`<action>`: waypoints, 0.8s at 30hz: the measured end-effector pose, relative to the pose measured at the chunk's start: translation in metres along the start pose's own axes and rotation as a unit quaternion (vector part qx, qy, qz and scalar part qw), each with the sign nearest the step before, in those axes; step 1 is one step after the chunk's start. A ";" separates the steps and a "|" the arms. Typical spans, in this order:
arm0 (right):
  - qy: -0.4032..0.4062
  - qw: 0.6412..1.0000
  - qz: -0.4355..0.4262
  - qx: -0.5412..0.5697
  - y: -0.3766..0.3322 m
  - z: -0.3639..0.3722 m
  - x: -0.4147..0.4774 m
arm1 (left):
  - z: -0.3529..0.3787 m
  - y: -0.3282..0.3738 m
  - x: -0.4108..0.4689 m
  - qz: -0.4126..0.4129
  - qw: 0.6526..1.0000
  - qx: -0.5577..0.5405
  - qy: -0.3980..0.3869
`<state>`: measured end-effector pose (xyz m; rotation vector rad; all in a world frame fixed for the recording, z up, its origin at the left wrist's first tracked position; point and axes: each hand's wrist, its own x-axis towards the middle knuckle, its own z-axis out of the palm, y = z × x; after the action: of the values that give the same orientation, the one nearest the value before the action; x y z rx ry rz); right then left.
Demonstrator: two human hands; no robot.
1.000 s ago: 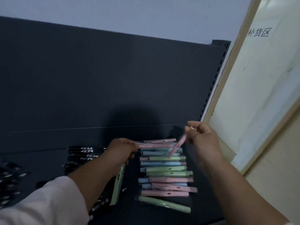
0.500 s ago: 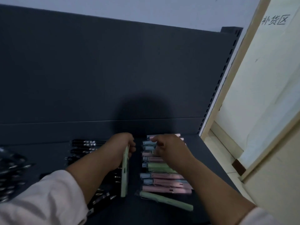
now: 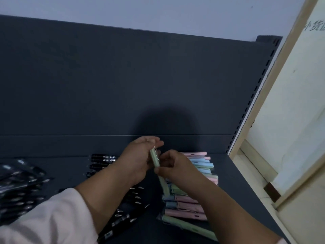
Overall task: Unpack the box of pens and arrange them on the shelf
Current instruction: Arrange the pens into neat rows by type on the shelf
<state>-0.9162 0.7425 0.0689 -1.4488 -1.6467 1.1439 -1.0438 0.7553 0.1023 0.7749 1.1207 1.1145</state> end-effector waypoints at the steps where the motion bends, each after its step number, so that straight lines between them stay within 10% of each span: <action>1: -0.001 1.000 0.008 -0.001 0.001 -0.004 -0.002 | 0.002 -0.001 0.001 0.003 1.000 0.014 -0.003; 13: 0.088 0.893 0.018 -0.440 0.050 -0.064 -0.009 | 0.010 -0.041 0.021 0.103 0.916 0.386 -0.030; 24: 0.081 0.906 -0.029 -0.416 0.034 -0.044 0.006 | -0.045 -0.050 0.004 0.125 0.869 0.477 0.023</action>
<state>-0.8642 0.7563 0.0555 -1.9010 -2.1513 0.2327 -1.0720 0.7423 0.0423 1.7059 1.6621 0.7289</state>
